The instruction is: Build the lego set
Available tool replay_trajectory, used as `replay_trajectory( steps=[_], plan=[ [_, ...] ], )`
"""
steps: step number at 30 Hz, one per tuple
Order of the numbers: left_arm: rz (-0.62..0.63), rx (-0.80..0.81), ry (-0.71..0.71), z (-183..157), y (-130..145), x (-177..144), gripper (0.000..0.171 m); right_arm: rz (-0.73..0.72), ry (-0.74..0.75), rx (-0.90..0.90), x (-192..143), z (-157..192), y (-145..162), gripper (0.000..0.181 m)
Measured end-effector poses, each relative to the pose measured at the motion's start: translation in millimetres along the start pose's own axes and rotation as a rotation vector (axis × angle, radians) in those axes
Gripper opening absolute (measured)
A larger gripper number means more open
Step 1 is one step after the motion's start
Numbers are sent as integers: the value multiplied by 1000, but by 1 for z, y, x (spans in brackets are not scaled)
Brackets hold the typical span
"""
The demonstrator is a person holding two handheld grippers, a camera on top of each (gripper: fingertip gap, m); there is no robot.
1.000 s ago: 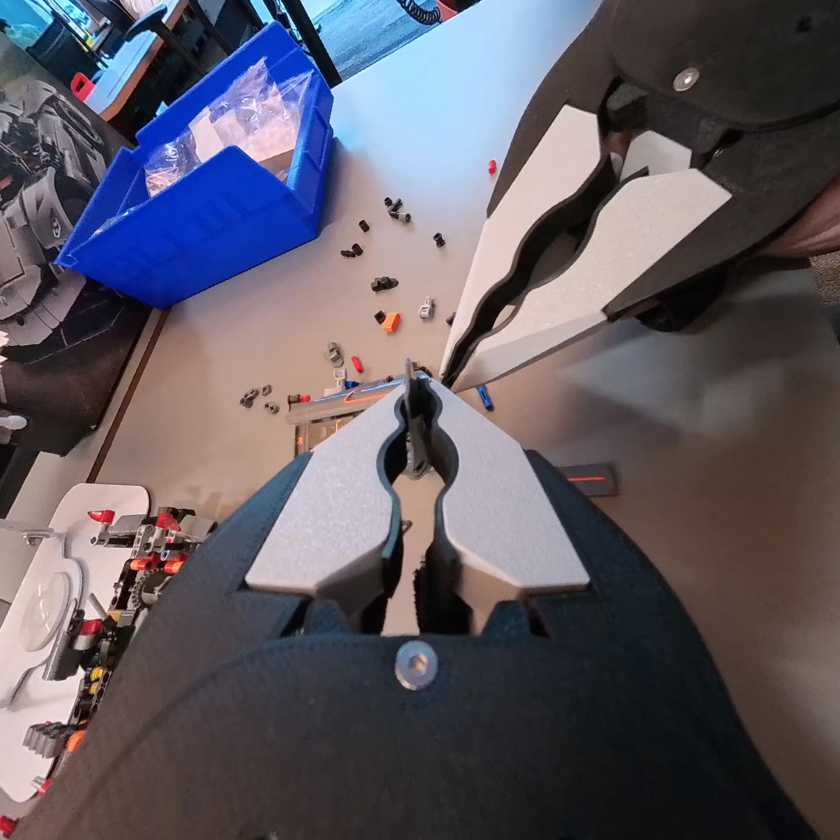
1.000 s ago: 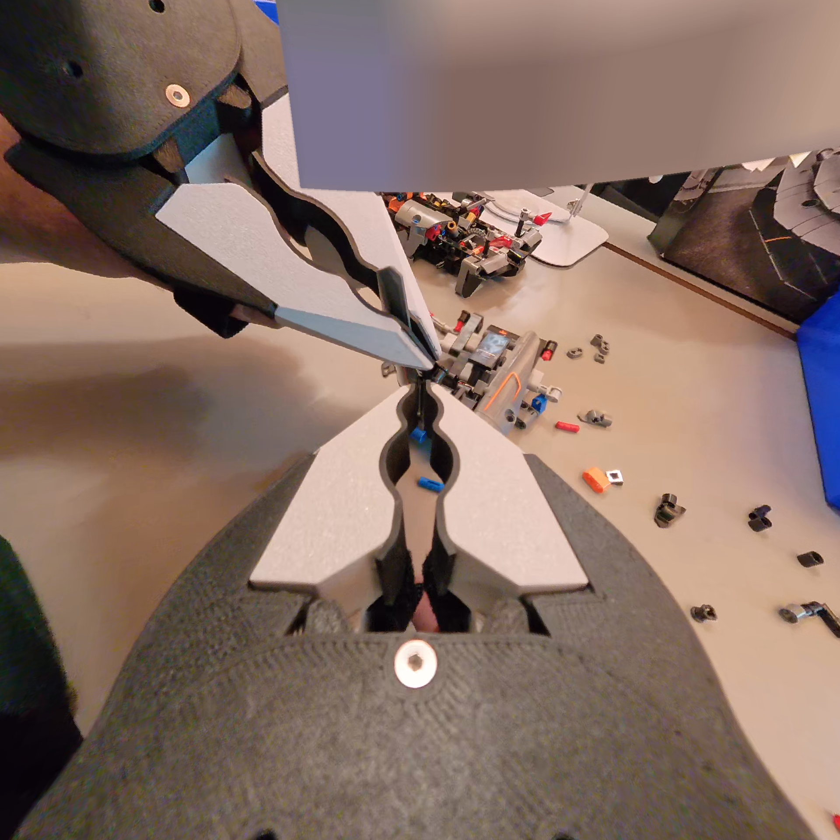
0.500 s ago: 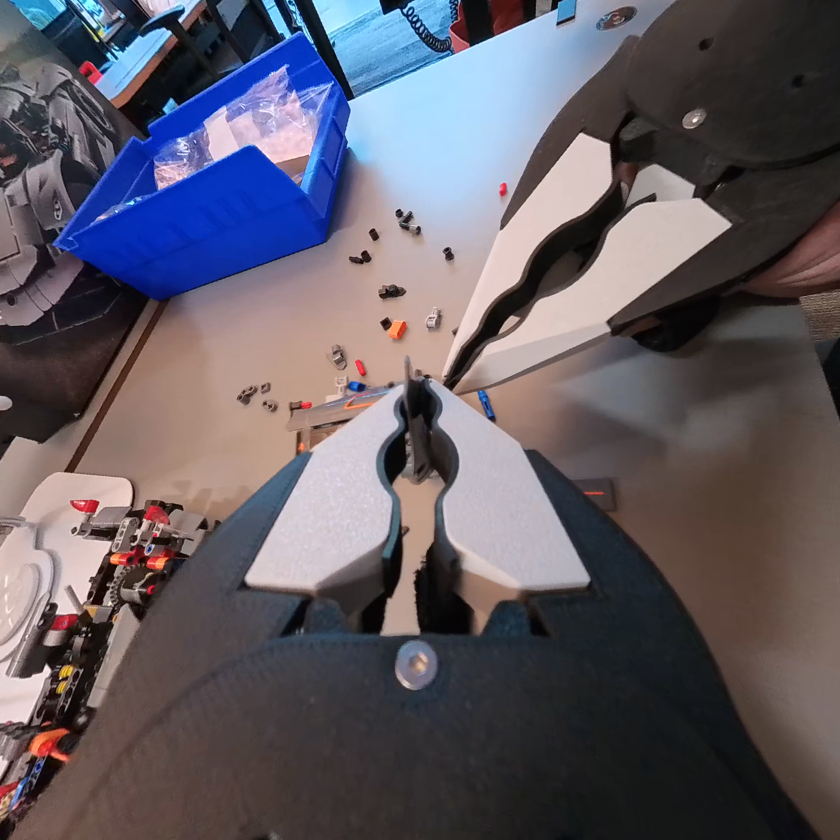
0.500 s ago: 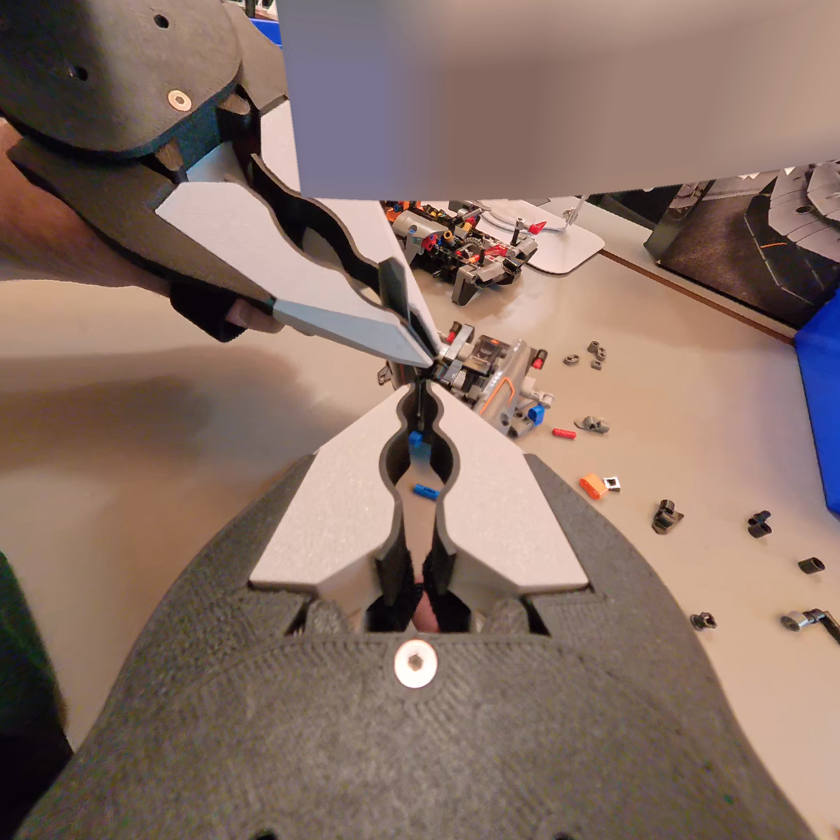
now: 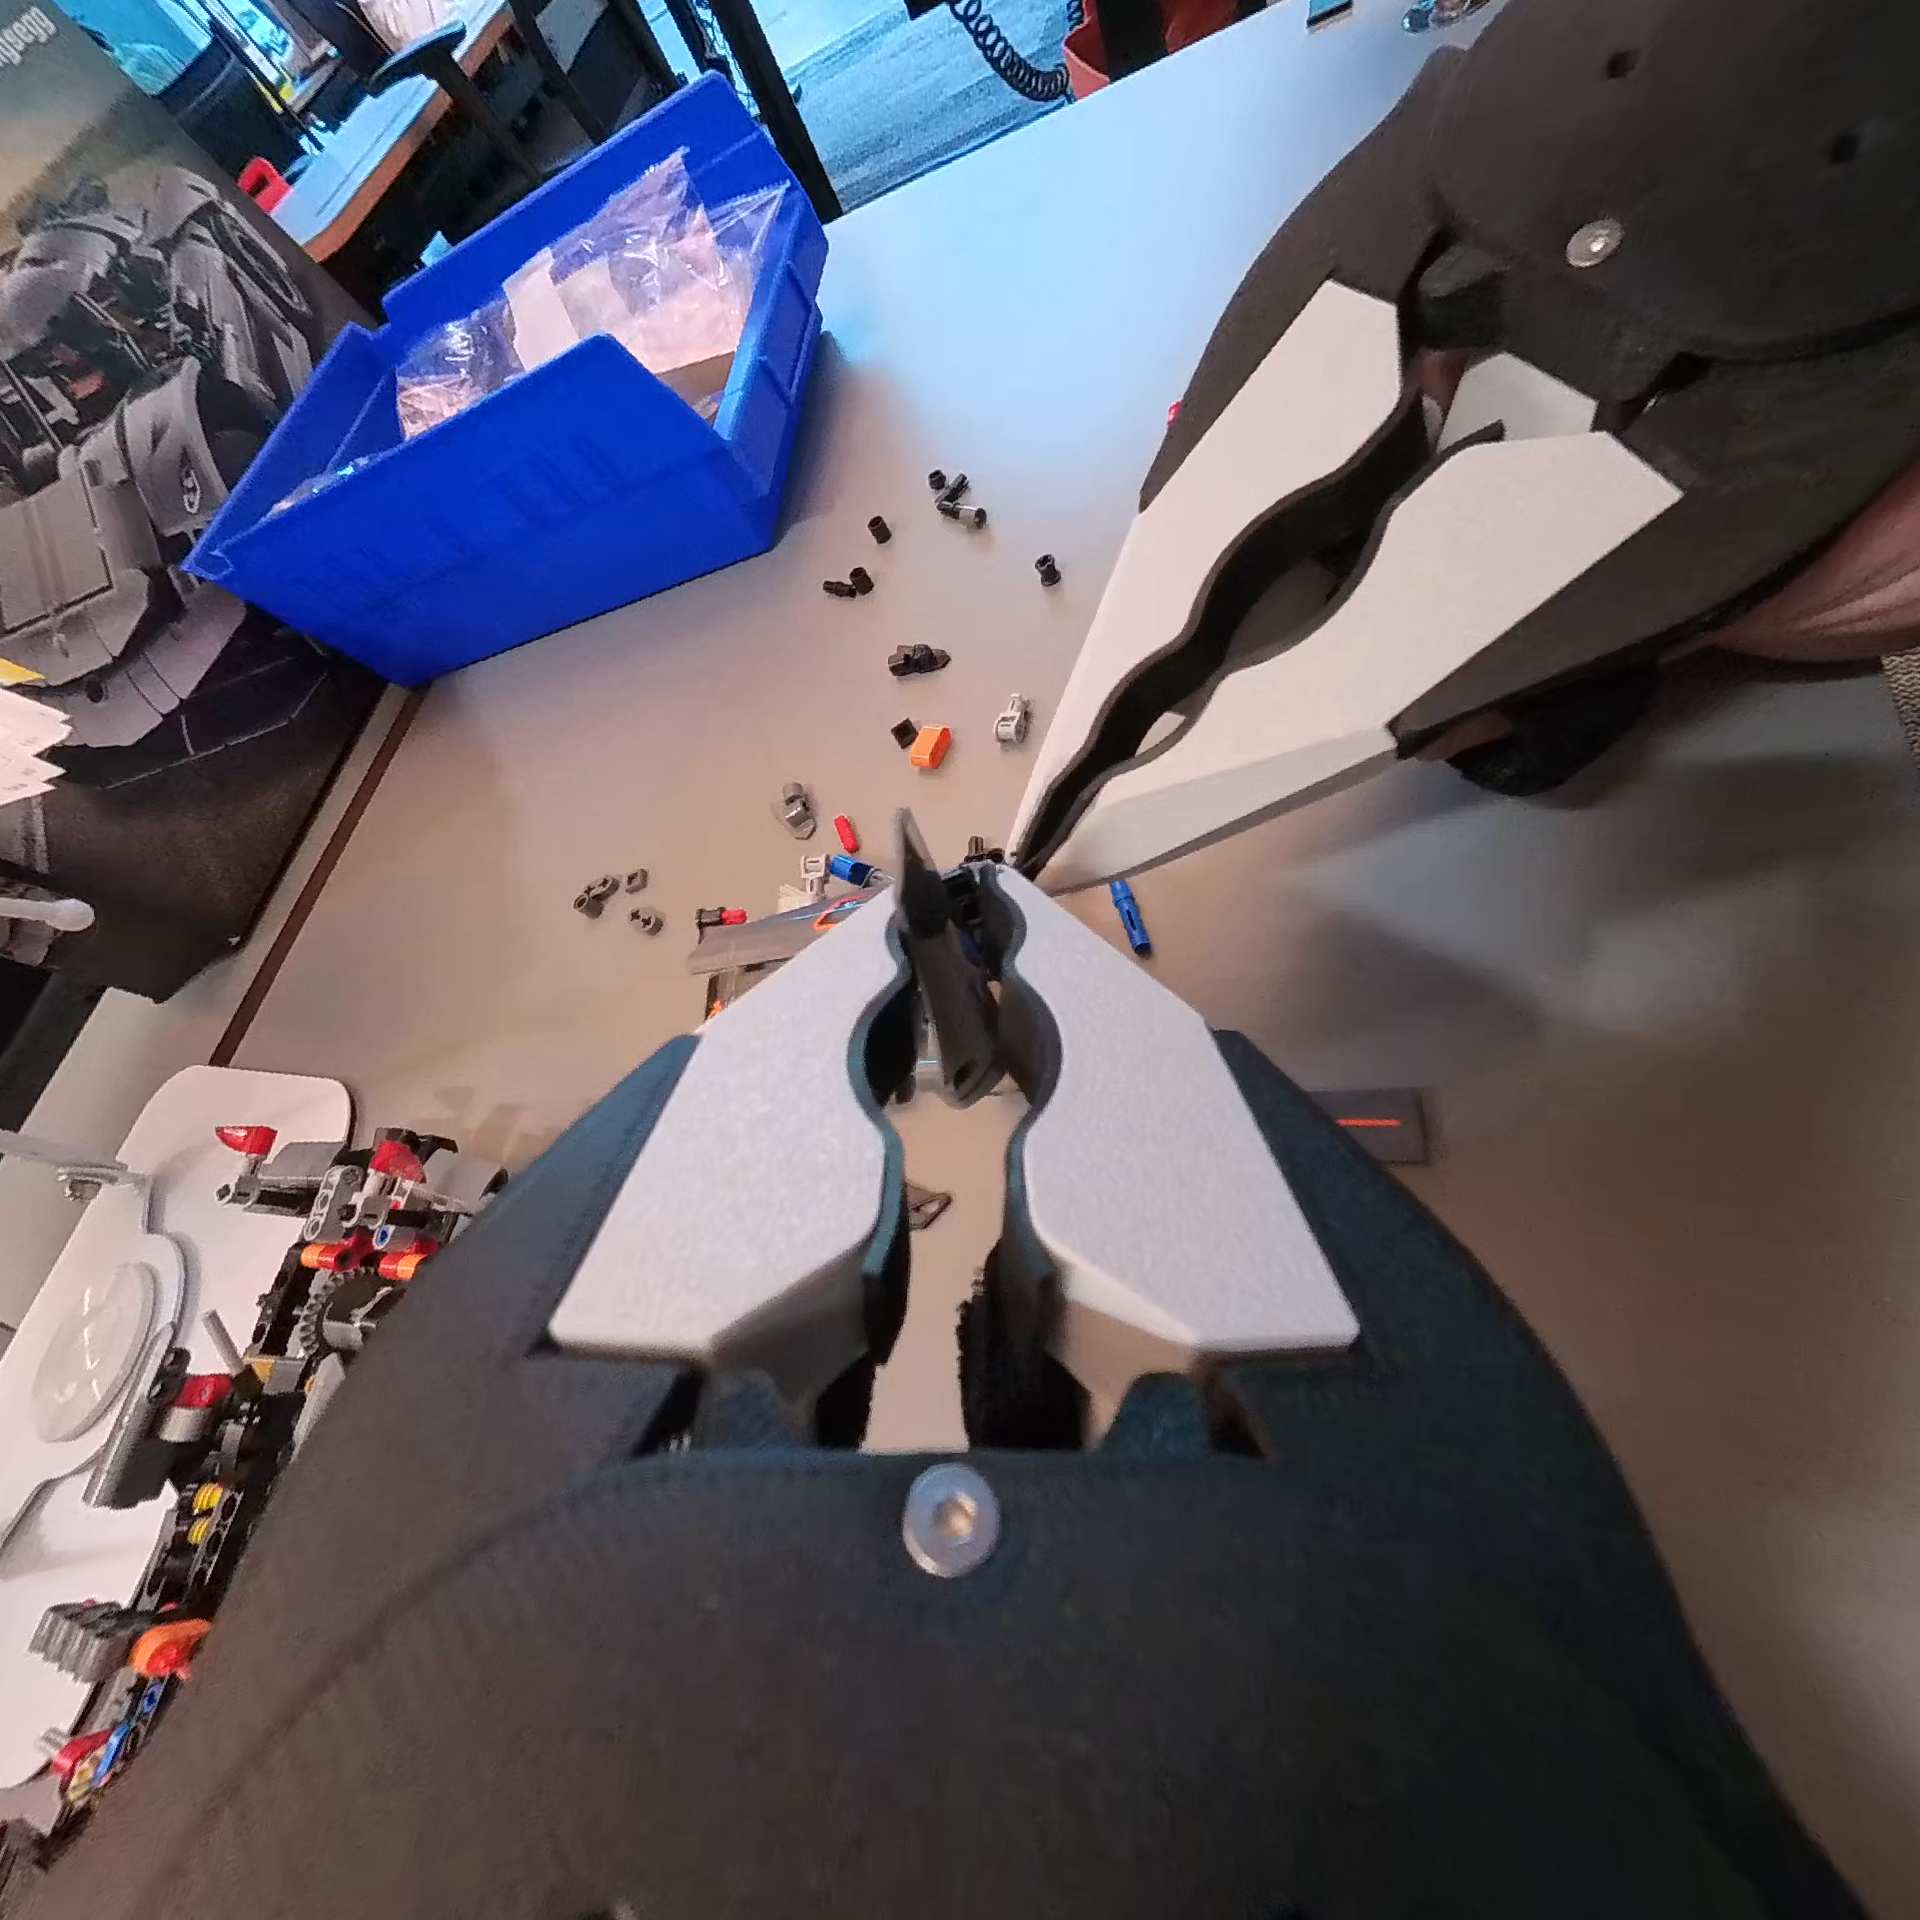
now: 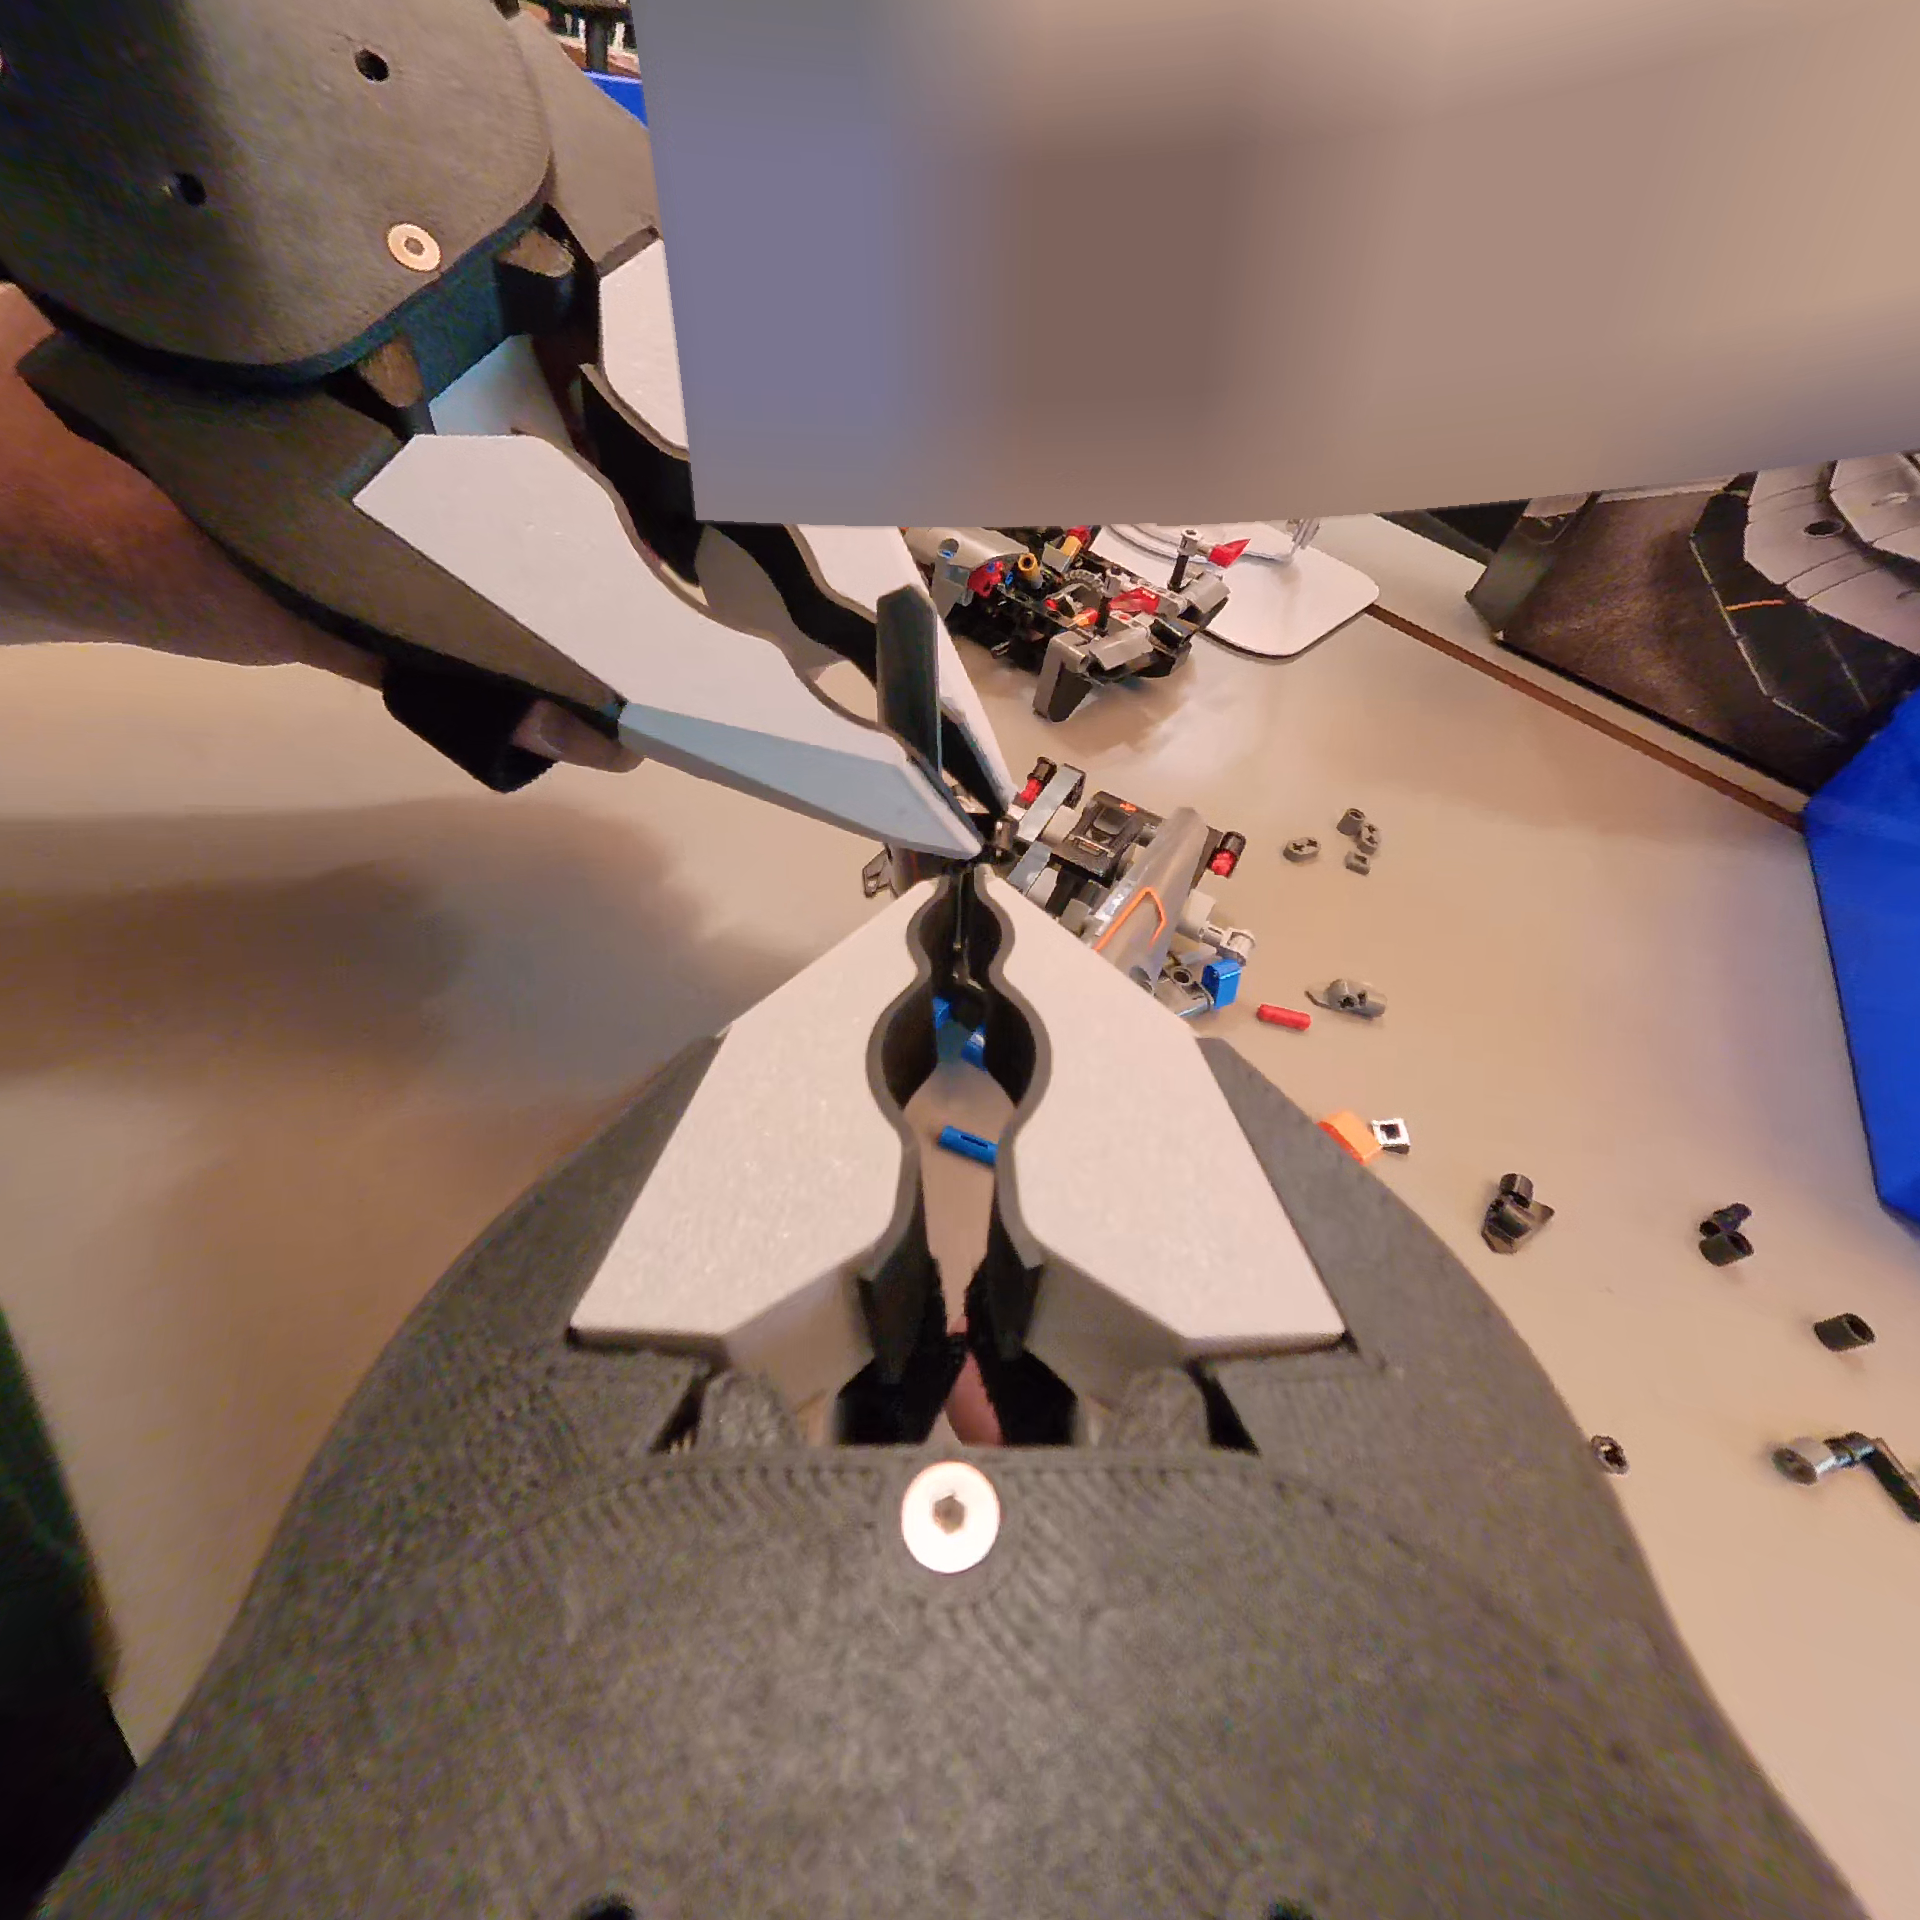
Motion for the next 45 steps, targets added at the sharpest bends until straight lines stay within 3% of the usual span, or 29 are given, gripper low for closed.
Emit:
replay_trajectory(
  steps=[13, 25, 36, 45],
  plan=[
    [-6, -15, 37, 1, -3, 0, 0, -17, 3, -6, -2, 0, -2, 0],
    [-5, 89, 110, -1, -3, -5, 0, -38, -30, 6, -3, 3, -4, 0],
    [-27, 10, 114, 3, -4, -4, 0, -43, -42, 49, -2, -2, -4, 0],
    [-51, -77, 93, 0, -6, -7, 23, -33, -30, 37, -1, -1, -3, 0]
  ],
)
Point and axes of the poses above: each gripper's, where its closed fingertips meet, x out along the fingers, y out of its underside, z = x × y across the jaws, the point moved 2 cm from there along -x, back along the fingers, and after that the axes turned 11 degrees about -x, right-handed, at the moved point
